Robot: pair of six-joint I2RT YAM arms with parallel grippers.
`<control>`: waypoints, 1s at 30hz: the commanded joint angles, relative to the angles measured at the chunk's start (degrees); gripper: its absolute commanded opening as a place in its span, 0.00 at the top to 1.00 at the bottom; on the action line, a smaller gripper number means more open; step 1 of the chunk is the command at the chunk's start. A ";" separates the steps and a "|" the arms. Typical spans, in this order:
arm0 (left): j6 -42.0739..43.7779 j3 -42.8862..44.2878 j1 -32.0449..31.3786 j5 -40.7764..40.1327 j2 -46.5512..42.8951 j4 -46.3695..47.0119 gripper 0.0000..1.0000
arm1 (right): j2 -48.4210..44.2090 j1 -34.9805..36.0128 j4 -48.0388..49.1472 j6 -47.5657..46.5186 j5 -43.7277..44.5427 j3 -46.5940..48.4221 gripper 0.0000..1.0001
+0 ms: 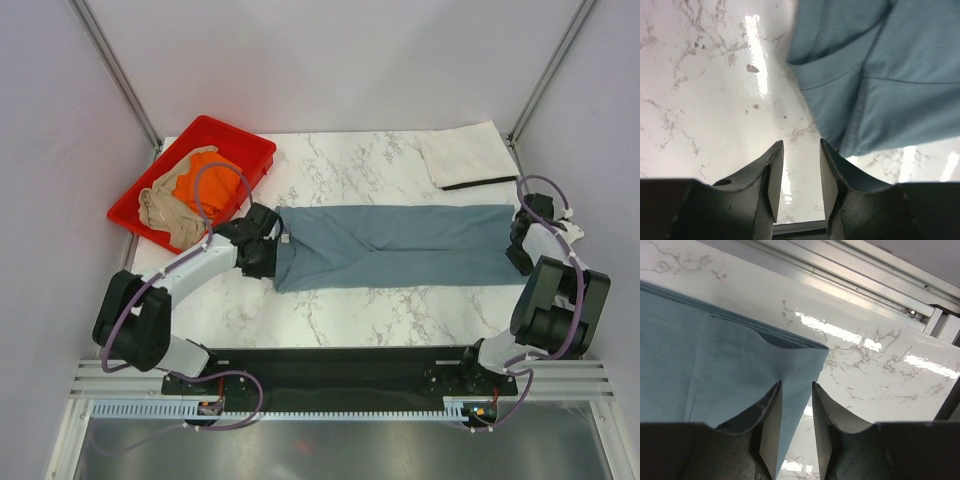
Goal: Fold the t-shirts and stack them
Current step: Fold the tshirt
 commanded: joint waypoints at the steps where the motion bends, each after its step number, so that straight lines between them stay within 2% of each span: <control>1: -2.20 2.04 -0.11 5.08 -5.93 0.70 0.58 | -3.06 -0.41 -0.91 -1.00 -2.20 2.70 0.62; 3: -2.37 2.57 -0.11 11.55 -6.72 3.24 0.57 | -1.39 -0.41 -1.43 -0.83 -2.74 4.11 0.63; 6: -3.95 2.40 -0.11 17.20 -5.85 8.17 0.56 | 0.54 -0.76 -0.57 -0.48 -1.78 4.12 0.63; 11: -5.79 0.55 -0.11 18.46 -0.50 11.43 0.57 | 3.79 -3.48 2.60 -1.26 -1.95 2.01 0.64; 14: -6.85 -2.69 -0.11 15.31 1.00 11.35 0.59 | 5.29 -4.63 2.69 -1.44 -0.81 0.96 0.64; 20: -6.95 -8.93 -0.11 6.69 -2.15 10.38 0.63 | 4.68 -4.90 2.52 -1.27 -0.37 -0.54 0.65; 25: -7.03 -8.33 -0.11 2.47 -2.86 7.75 0.63 | 3.45 -4.90 0.24 -1.18 2.09 0.51 0.65; 30: -6.33 -4.73 -0.03 -2.81 -6.01 3.97 0.63 | -1.73 -4.99 -3.28 -1.88 2.80 2.00 0.64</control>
